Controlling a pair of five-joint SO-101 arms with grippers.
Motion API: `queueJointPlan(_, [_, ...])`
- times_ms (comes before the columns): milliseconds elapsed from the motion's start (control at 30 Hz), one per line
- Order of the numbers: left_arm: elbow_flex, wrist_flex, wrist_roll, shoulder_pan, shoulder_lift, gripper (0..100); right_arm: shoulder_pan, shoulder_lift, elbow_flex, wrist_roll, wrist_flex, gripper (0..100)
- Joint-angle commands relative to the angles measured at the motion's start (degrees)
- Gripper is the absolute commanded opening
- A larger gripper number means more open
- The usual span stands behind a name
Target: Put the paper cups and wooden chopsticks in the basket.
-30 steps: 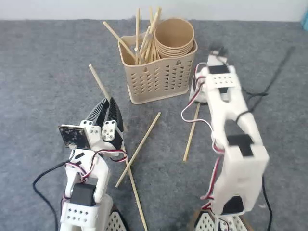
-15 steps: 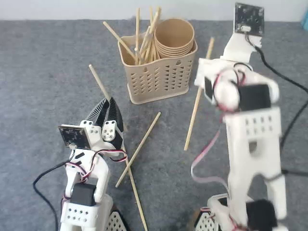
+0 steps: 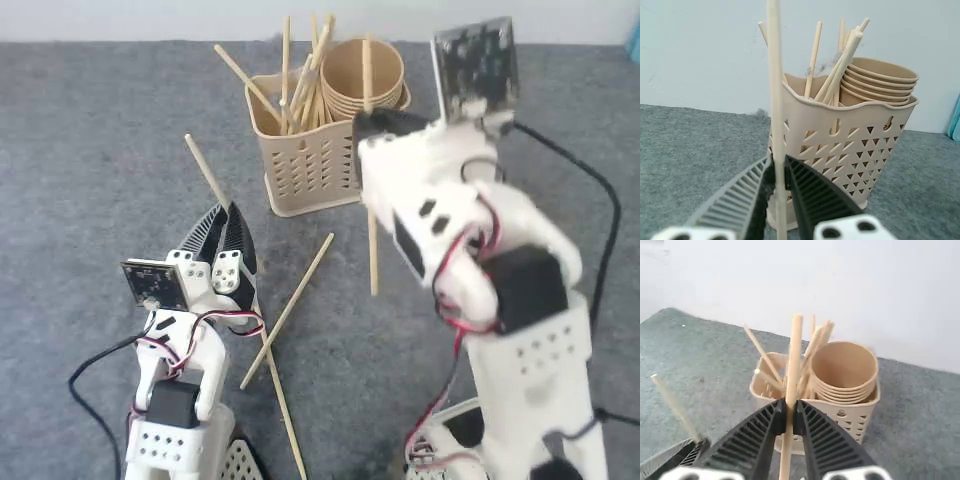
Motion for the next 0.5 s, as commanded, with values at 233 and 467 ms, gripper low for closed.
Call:
queueJointPlan(233, [-0.3,0.1,-0.4,-0.4,0.2,1,-0.3,-16.6,30.6,6.5,-43.7,0.9])
queueJointPlan(467, [-0.3,0.1,-0.4,-0.4,0.2,1,-0.3,-8.0,28.1,6.3,-58.6,0.9])
